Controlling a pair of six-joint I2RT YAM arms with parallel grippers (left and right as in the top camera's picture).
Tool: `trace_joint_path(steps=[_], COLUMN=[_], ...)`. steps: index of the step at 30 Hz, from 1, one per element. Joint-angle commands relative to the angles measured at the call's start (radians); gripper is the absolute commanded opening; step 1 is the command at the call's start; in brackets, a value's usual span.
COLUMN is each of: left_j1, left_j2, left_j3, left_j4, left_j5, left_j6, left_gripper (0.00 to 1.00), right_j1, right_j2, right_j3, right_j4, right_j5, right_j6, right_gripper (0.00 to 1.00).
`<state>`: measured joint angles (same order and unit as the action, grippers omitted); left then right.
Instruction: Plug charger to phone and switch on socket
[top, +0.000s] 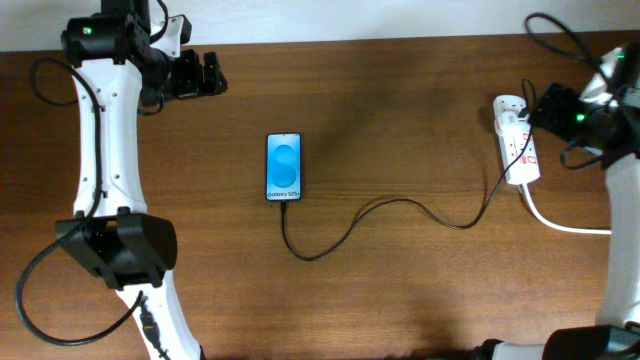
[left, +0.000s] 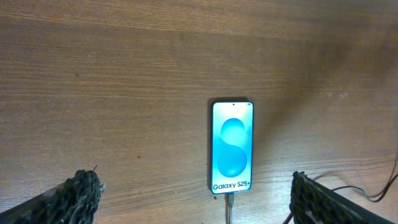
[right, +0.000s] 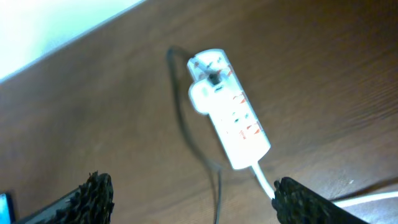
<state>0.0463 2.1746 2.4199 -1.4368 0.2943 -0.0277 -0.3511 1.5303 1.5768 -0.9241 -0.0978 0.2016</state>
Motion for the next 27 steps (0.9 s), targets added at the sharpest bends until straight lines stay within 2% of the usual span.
trace_joint_path(steps=[1, 8, 17, 27], left_j1=[0.003, 0.003, 0.003, 0.002], left_j2=[-0.015, -0.015, -0.015, -0.015], left_j3=[0.012, 0.012, 0.012, 0.012], left_j4=[-0.001, -0.001, -0.001, -0.001], left_j5=[-0.007, -0.007, -0.007, -0.007], left_j6=[-0.002, -0.002, -0.002, -0.002], left_gripper=[1.0, 0.99, 0.99, 0.99], right_j1=[-0.075, -0.199, -0.206, -0.203], right_j2=[-0.011, 0.132, 0.38, 0.481], right_j3=[0.018, 0.018, 0.018, 0.016], right_j4=[0.047, 0.121, 0.12, 0.209], right_j5=[-0.048, -0.048, -0.048, -0.107], right_j6=[-0.01, -0.011, -0.022, -0.229], right_gripper=[0.85, 0.85, 0.85, 0.85])
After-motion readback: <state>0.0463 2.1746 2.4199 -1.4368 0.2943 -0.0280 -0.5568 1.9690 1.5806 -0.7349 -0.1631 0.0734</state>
